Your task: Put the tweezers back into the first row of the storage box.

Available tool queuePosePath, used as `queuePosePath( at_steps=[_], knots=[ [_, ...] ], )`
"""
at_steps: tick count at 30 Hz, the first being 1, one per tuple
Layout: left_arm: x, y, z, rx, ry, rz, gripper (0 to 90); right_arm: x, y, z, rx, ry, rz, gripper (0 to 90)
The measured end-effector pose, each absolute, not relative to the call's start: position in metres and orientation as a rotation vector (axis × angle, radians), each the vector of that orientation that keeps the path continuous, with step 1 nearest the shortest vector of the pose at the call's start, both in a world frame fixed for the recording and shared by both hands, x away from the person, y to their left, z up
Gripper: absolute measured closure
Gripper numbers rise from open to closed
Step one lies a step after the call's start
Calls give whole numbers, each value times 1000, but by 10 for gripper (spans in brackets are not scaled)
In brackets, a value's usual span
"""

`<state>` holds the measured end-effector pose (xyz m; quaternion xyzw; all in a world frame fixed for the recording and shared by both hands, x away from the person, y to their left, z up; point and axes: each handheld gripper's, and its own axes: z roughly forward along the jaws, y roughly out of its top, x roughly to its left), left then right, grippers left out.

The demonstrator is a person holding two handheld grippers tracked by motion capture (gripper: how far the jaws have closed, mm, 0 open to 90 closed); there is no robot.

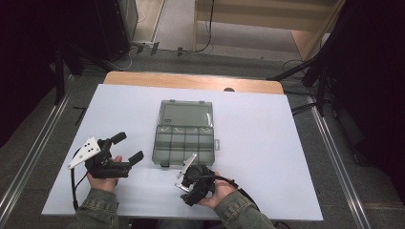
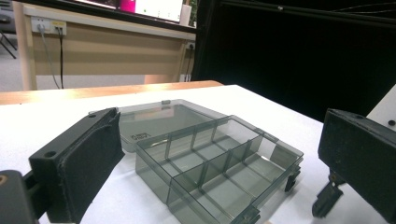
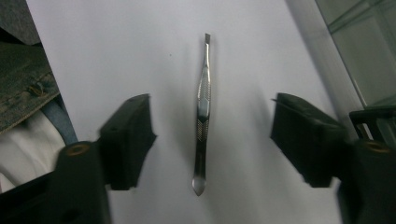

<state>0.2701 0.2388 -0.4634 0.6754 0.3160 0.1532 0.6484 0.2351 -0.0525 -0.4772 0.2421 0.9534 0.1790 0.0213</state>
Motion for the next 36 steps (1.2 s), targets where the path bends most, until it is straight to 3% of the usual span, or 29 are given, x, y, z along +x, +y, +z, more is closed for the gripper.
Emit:
queuePosePath(
  at_steps=[11,16,20,36],
  knots=[
    [271,239,-463,1532,719,346,0,236,-45,-479,736,2968,464,688],
    [271,238,-464,1533,721,340,0,235,-41,-478,733,2965,430,719],
    [271,238,-464,1536,719,341,0,232,-38,-478,694,2979,413,844],
    [271,238,-464,1536,718,341,0,227,-39,-474,668,2997,406,869]
  ],
)
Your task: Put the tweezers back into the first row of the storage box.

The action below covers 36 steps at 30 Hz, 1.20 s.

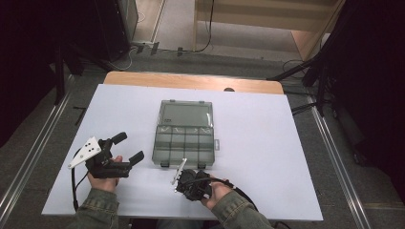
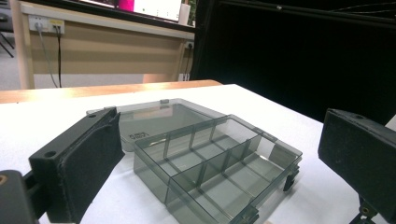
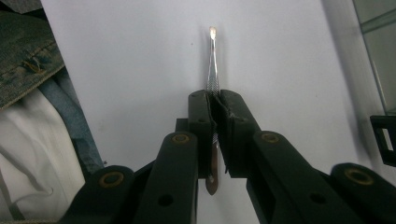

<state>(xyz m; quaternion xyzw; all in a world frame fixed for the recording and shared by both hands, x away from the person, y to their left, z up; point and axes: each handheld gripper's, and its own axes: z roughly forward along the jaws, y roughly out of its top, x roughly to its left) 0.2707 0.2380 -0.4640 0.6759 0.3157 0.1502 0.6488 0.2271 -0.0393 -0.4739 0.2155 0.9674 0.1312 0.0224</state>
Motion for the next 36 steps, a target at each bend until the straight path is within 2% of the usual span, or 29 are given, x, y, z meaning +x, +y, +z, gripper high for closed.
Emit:
queuePosePath(
  at_steps=[21,36],
  knots=[
    [270,237,-464,1535,714,338,0,235,-55,-450,671,2961,531,876],
    [270,237,-464,1532,714,335,0,262,-59,-431,693,2938,550,876]
  ],
)
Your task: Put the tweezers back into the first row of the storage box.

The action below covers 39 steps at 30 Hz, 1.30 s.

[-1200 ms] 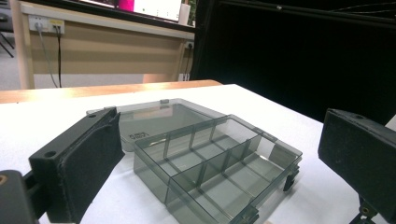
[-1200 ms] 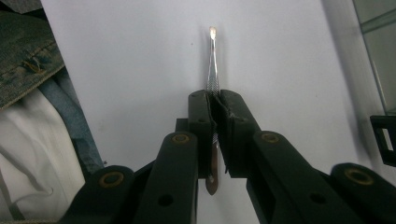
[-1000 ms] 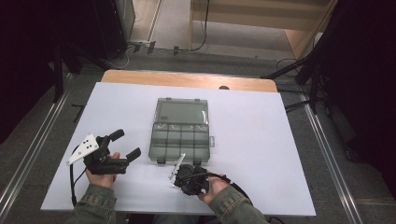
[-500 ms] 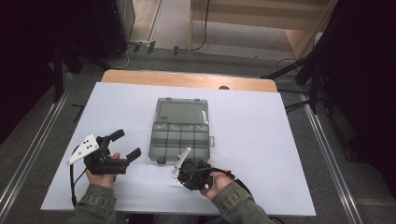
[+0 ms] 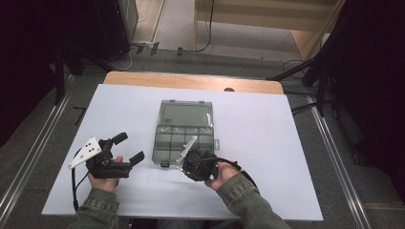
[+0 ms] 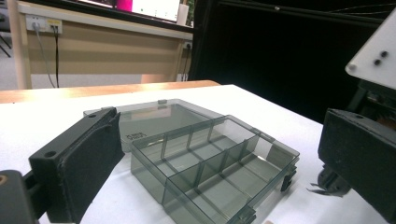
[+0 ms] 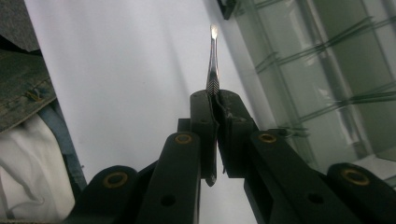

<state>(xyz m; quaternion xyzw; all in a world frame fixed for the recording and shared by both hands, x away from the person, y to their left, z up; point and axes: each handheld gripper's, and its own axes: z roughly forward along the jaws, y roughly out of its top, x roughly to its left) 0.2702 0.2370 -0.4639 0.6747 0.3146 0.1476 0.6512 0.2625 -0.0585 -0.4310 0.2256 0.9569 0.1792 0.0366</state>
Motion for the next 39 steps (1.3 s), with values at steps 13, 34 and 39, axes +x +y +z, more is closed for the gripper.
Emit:
queuePosePath(
  at_steps=[13,34,39],
  knots=[
    [270,237,-464,1538,712,328,0,290,-54,-421,686,2948,523,876],
    [271,237,-464,1530,714,321,0,345,-66,-402,793,2839,588,875],
    [271,237,-465,1528,713,319,0,356,-70,-403,811,2791,636,875]
  ],
)
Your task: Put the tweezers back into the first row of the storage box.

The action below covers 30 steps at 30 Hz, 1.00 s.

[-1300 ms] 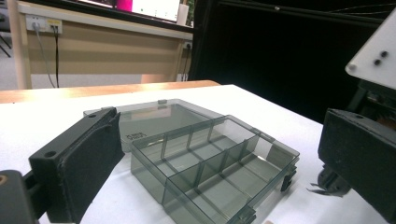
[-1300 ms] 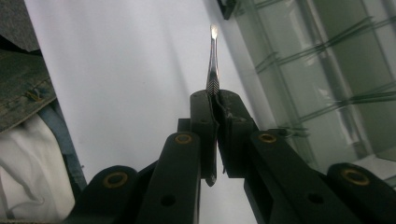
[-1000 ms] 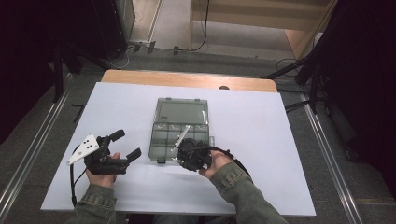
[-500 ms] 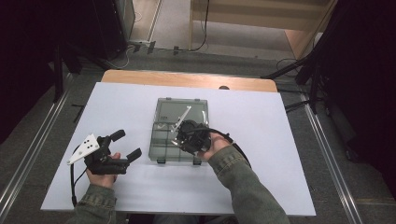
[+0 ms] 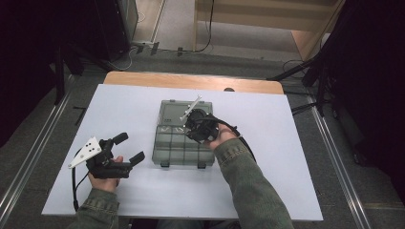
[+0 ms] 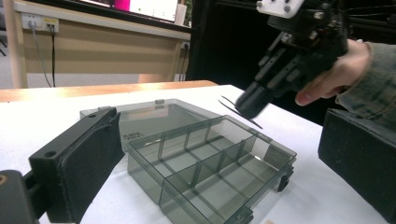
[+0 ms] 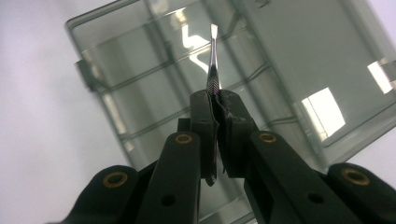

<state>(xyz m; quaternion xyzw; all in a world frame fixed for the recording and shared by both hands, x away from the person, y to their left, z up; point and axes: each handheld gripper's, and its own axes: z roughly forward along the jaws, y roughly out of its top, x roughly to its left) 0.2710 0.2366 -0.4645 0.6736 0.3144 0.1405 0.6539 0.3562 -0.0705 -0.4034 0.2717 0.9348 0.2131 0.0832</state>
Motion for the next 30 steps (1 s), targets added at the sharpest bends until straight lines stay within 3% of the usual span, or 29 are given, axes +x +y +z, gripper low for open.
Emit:
queuePosePath(
  at_steps=[21,22,26,29,30],
  knots=[
    [272,237,-465,1526,711,319,0,396,-84,-429,983,2829,676,859],
    [272,237,-465,1526,710,319,0,396,-85,-429,973,2834,687,684],
    [272,237,-465,1529,710,321,0,392,-83,-428,926,2840,682,581],
    [272,236,-465,1530,709,321,0,390,-82,-426,918,2838,689,552],
    [272,236,-465,1529,710,321,0,388,-81,-424,913,2831,697,499]
  ],
)
